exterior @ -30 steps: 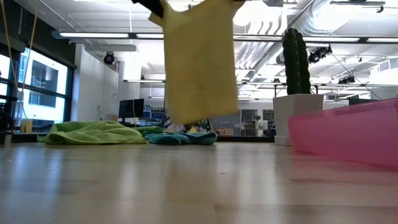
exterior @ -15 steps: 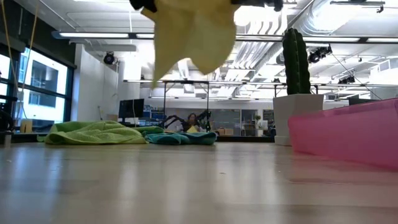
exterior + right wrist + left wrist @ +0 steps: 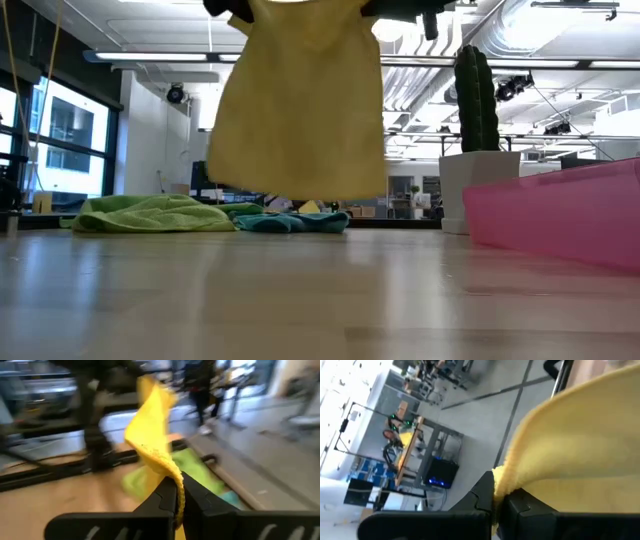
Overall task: Roll microfiber towels into tight, uniform cylinder then place into a basket
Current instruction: Fold the yellow microfiber towel
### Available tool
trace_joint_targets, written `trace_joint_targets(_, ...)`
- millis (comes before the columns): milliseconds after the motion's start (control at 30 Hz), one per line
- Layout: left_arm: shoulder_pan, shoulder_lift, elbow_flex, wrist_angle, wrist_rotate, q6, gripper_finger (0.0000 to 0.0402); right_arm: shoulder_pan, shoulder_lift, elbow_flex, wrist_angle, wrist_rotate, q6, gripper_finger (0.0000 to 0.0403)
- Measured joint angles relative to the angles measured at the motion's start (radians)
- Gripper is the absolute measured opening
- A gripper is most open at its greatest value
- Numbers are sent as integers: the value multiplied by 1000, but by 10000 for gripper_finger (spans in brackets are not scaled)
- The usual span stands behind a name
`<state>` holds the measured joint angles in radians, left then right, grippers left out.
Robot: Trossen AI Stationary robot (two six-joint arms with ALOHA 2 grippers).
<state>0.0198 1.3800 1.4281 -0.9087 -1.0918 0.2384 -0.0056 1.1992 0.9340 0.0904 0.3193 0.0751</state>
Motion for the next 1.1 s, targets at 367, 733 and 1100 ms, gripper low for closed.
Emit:
trace_joint_targets(367, 109, 0, 0, -30, 5, 6, 0, -94, 0, 0, -46, 116, -211, 0)
trace_joint_targets(733, 101, 0, -4, -125, 230, -303, 0, -96, 0, 0, -209, -49, -144, 0)
trace_joint_targets(1100, -192, 46, -336, 14, 539, -732, 0, 140, 144, 0, -436, -51, 152, 0)
